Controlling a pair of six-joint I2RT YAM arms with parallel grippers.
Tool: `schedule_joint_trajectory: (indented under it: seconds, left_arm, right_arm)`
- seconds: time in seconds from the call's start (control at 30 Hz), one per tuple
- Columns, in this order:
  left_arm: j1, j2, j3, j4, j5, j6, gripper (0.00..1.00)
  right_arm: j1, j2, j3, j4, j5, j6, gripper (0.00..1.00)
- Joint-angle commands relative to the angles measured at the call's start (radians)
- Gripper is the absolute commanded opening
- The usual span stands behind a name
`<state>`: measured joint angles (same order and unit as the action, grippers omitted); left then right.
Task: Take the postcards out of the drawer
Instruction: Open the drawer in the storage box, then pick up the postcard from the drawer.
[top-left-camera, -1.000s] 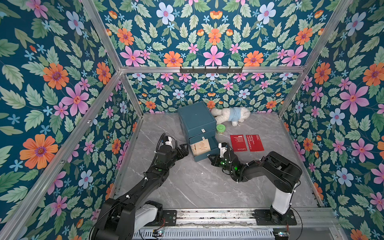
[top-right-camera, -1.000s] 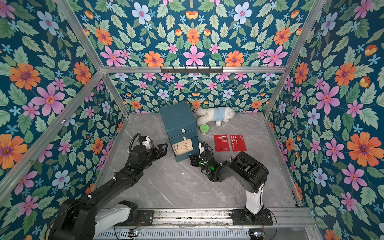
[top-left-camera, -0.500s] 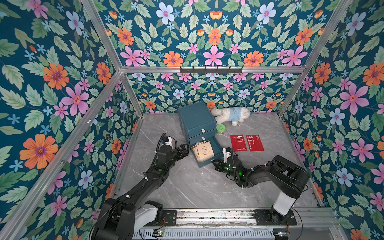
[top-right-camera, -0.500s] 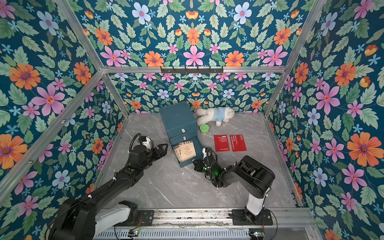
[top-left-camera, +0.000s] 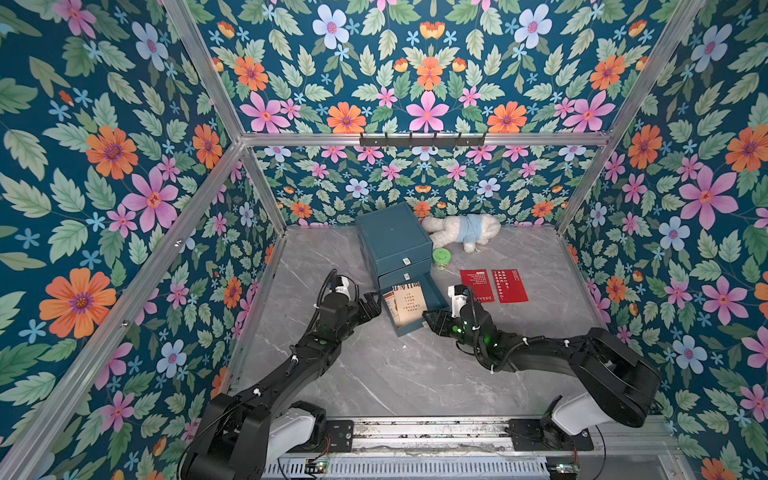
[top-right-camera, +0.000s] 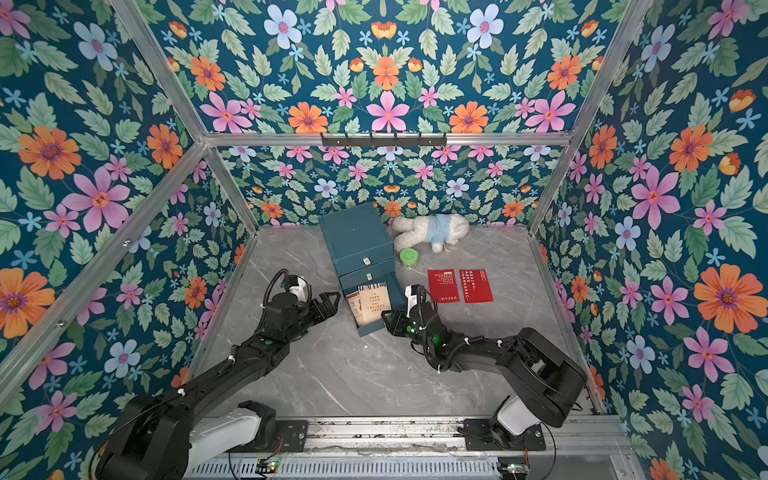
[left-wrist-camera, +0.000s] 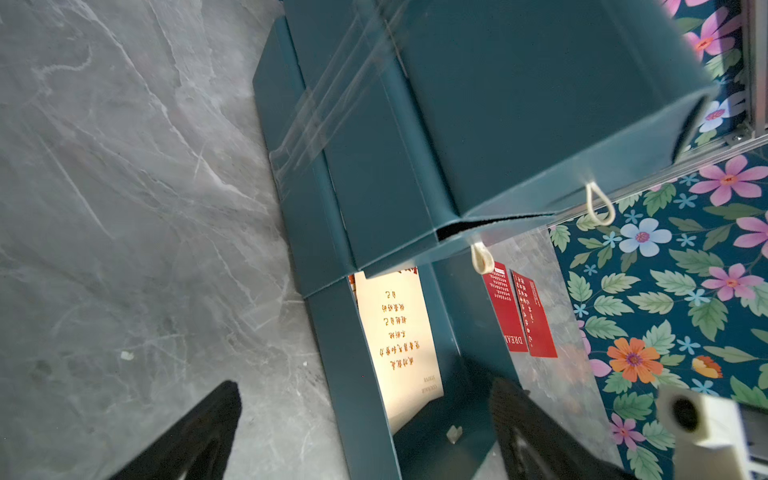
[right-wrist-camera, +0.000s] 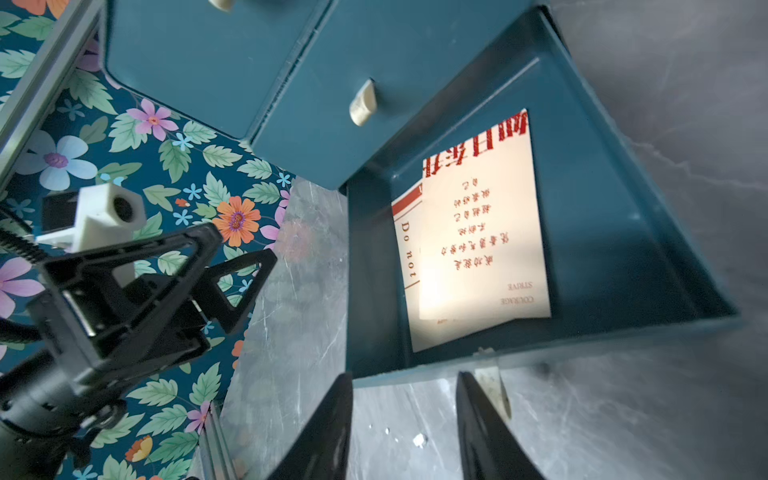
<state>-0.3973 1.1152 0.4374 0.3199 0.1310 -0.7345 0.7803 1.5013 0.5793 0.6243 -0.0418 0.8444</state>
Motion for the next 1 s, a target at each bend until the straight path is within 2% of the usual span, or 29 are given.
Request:
schedule_joint_trajectory:
  seconds: [0.0,0.17,0.4,0.57,0.8,0.97]
  left_arm:
    - [-0.019,0.005,-0.011,0.019,-0.02,-0.017,0.96]
    - [-0.049,0.019,-0.044,0.07,-0.026,-0.042,0.94]
    - [-0.107,0.058,-0.077,0.146,-0.066,-0.055,0.88]
    - [-0.117,0.102,-0.088,0.198,-0.072,-0.06,0.85]
    - [-0.12,0.154,-0.075,0.233,-0.068,-0.042,0.81]
    - [-0.119,0.179,-0.072,0.244,-0.059,-0.031,0.79]
  right_arm:
    - [-0.001,-0.031,0.067,-0.218,0.023,-0.075,0.47]
    - [-0.036,0.017,0.246,-0.425,-0.031,-0.127,0.5]
    - [-0.091,0.146,0.437,-0.588,-0.097,-0.169,0.51]
    - [-0.095,0.287,0.555,-0.687,-0.123,-0.188,0.51]
    - [-0.099,0.401,0.679,-0.807,-0.095,-0.217,0.51]
    - [-0.102,0.472,0.768,-0.905,-0.028,-0.26,0.53]
